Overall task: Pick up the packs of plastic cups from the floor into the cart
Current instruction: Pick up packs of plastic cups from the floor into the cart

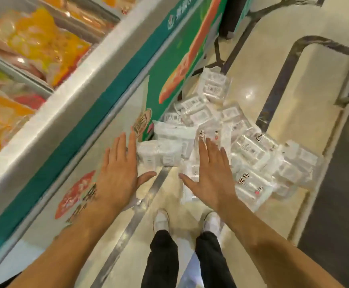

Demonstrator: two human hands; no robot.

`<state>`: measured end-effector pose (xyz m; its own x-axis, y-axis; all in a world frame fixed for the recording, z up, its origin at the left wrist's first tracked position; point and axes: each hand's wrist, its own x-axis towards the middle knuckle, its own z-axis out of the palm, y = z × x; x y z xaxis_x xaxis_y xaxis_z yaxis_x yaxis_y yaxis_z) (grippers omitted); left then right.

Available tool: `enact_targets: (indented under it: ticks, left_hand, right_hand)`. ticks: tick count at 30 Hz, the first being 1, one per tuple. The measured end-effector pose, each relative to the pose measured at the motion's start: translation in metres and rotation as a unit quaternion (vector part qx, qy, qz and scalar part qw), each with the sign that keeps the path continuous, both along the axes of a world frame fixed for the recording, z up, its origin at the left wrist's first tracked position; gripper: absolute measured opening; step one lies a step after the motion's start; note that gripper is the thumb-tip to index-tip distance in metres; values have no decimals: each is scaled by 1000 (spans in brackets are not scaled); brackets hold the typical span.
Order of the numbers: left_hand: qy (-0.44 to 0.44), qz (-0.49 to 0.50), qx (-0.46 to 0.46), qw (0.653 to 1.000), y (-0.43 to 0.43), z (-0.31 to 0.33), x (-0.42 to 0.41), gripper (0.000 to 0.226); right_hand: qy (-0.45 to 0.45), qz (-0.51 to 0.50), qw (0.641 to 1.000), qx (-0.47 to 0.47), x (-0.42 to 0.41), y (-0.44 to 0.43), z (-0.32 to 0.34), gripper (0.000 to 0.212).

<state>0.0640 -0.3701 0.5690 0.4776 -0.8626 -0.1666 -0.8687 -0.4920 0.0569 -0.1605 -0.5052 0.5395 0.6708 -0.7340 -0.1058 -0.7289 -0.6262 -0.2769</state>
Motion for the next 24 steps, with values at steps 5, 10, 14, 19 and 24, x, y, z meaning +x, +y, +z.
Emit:
enact_targets:
  ticks: [5,10,14,19,24]
  left_hand:
    - [24,32,-6,999,-16,-181,27,118]
    - [62,86,-5,994,-19,-342,35,117]
    - [120,141,-11,983,-16,-456,45,121]
    - [256,213,-87,939,-15,-558,77,117]
    - [332,216,-109,912,-21,-613,103,107]
  right_hand:
    - [-4,-23,999,42,17,-32,-183,113]
    - [-33,-61,994,84,25,-52,-346,120]
    - [-81,-67,988,114,39,-60,-458,122]
    - [-87,-88,983,140,66,-59,-551,132]
    - [-133,-110,963,208,95,-64,-608,131]
